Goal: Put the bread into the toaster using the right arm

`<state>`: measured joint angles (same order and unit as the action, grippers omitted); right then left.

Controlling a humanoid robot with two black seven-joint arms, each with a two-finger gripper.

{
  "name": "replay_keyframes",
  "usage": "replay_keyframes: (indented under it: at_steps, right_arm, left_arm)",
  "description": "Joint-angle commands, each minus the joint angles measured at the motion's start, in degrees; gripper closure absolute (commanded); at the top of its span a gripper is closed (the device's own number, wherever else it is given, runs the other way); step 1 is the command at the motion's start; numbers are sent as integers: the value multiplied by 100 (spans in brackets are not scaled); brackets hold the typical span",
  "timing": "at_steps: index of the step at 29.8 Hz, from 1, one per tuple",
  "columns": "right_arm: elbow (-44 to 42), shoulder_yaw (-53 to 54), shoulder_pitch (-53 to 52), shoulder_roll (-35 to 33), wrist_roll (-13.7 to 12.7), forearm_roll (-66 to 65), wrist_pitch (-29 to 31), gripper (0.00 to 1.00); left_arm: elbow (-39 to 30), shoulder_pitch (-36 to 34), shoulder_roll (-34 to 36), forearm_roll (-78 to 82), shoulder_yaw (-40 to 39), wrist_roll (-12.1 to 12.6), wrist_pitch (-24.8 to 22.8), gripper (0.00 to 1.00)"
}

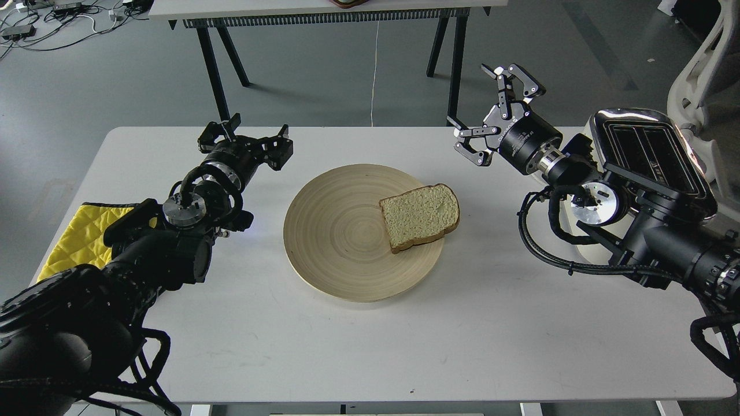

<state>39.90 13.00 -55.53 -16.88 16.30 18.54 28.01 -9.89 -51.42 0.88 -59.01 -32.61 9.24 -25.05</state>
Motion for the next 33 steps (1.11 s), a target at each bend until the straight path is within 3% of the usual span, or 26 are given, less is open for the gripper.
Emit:
replay_keyframes:
  at_steps: [1, 17, 21, 27, 33]
  right_arm:
    - [0, 0, 16, 1, 14, 0, -1, 2]
    - [44, 27, -291, 27, 31, -35, -1, 2]
    - [44, 27, -493, 19, 23, -587, -58, 2]
    - [246, -35, -818, -43, -48, -1773, -1111, 2]
    - [545, -377, -880, -315, -548, -3356, -2482, 2]
  left_arm:
    - [5, 0, 0, 4, 0, -10, 9, 0]
    - [-4, 0, 0, 3, -9, -27, 0, 0]
    - [5, 0, 0, -5, -9, -27, 0, 0]
    - [-4, 0, 0, 3, 0, -27, 0, 0]
    - [-4, 0, 0, -5, 0, -27, 0, 0]
